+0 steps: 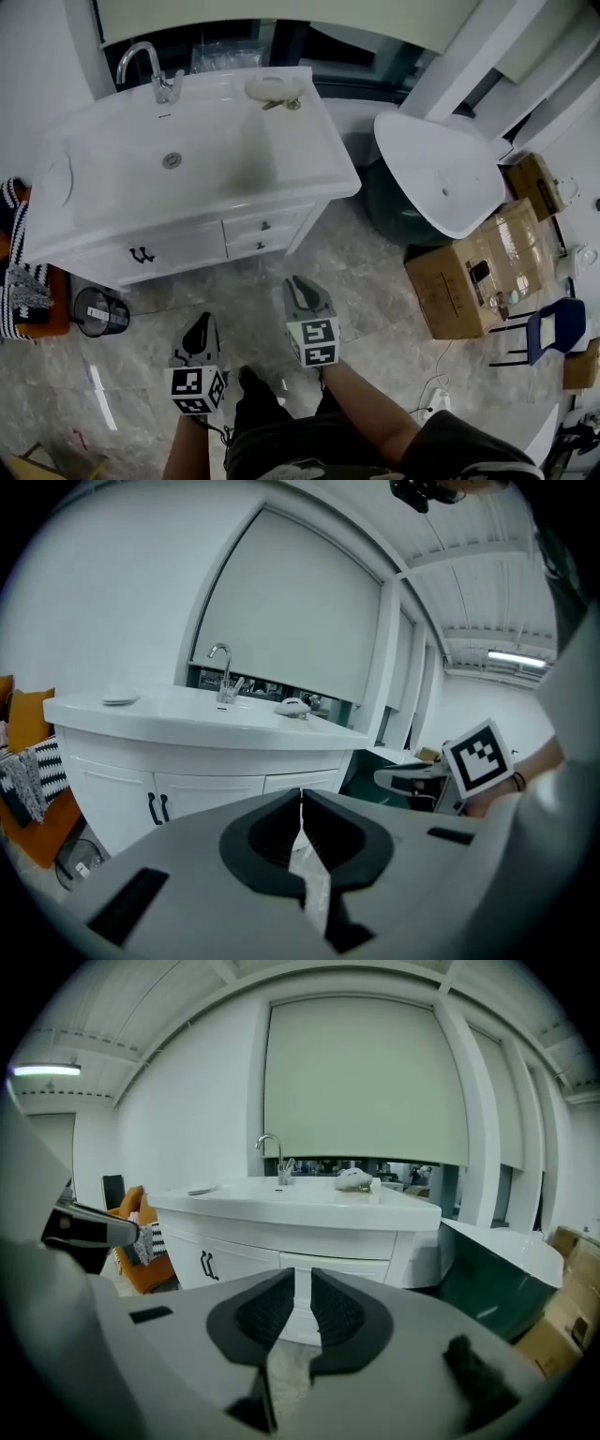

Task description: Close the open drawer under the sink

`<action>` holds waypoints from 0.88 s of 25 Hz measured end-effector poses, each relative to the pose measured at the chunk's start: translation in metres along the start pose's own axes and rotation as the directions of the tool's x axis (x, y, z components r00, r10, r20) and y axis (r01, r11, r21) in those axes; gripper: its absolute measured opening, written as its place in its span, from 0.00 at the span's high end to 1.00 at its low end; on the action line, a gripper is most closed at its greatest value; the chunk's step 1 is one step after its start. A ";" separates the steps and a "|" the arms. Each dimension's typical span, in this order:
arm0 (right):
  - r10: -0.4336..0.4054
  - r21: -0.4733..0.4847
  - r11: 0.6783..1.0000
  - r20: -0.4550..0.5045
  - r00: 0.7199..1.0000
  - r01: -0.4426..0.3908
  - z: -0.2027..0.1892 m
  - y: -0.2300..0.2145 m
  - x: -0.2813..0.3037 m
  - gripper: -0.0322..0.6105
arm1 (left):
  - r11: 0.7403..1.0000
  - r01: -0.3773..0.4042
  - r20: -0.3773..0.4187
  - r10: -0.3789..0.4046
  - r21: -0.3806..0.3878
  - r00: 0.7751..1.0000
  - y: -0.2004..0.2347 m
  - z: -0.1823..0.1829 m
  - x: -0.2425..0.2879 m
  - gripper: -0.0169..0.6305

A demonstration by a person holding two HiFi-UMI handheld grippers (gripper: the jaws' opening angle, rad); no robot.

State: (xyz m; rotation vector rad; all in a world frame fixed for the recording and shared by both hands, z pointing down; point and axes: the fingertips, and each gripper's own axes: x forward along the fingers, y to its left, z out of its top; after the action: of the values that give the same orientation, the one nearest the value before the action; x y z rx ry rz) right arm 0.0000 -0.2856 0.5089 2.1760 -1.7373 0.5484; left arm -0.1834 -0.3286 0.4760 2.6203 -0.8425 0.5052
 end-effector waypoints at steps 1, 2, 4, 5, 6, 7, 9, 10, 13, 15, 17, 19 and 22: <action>0.018 -0.003 1.000 0.008 1.000 -0.018 0.002 -0.002 -0.005 0.85 | 1.000 -0.011 0.005 0.011 0.004 1.000 -0.007 0.003 -0.001 0.95; 0.031 -0.011 0.999 0.012 0.999 -0.031 0.003 -0.007 -0.010 0.86 | 1.000 -0.024 0.009 0.024 0.004 1.000 -0.015 0.006 -0.002 0.95; 0.059 -0.030 0.998 0.019 0.998 -0.058 0.004 -0.020 -0.019 0.88 | 0.998 -0.060 0.015 0.060 -0.002 0.998 -0.030 0.010 -0.004 0.95; 0.079 -0.037 0.996 0.023 0.997 -0.078 0.006 -0.027 -0.022 0.89 | 0.997 -0.082 0.019 0.082 -0.002 0.996 -0.038 0.012 -0.005 0.95; 0.104 -0.043 0.994 0.025 0.994 -0.103 0.008 -0.035 -0.026 0.89 | 0.995 -0.101 0.021 0.101 0.004 0.995 -0.048 0.013 -0.005 0.95; 0.131 -0.052 0.990 0.028 0.991 -0.129 0.012 -0.043 -0.030 0.90 | 0.993 -0.113 0.021 0.113 0.015 0.993 -0.060 0.014 -0.004 0.95; 0.178 -0.084 0.981 0.039 0.983 -0.174 0.019 -0.064 -0.040 0.90 | 0.992 -0.121 0.016 0.121 0.039 0.993 -0.089 0.014 -0.001 0.95; 0.195 -0.099 0.977 0.045 0.980 -0.190 0.021 -0.077 -0.044 0.90 | 0.991 -0.127 0.016 0.127 0.046 0.992 -0.104 0.014 0.000 0.95; 0.230 -0.117 0.968 0.054 0.972 -0.223 0.023 -0.118 -0.057 0.90 | 0.983 -0.178 0.043 0.176 0.034 0.983 -0.143 0.016 0.005 0.95; 0.253 -0.128 0.961 0.054 0.966 -0.245 0.025 -0.139 -0.065 0.90 | 0.976 -0.216 0.060 0.215 0.002 0.975 -0.166 0.017 0.006 0.95; 0.288 -0.139 0.951 0.062 0.956 -0.277 0.028 -0.155 -0.076 0.90 | 0.967 -0.254 0.082 0.254 -0.012 0.964 -0.190 0.021 0.004 0.95; 0.333 -0.155 0.935 0.074 0.940 -0.319 0.030 -0.167 -0.089 0.90 | 0.956 -0.293 0.104 0.292 -0.009 0.951 -0.215 0.024 -0.002 0.95; 0.404 -0.192 0.903 0.079 0.911 -0.384 0.029 -0.179 -0.107 0.90 | 0.934 -0.355 0.131 0.355 -0.024 0.926 -0.250 0.023 -0.018 0.95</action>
State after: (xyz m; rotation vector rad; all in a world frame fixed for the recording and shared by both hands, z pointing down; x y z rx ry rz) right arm 0.1564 -0.1677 0.4334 1.7740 -2.2205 0.3464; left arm -0.0400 -0.1380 0.3960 2.5301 -1.3755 0.4216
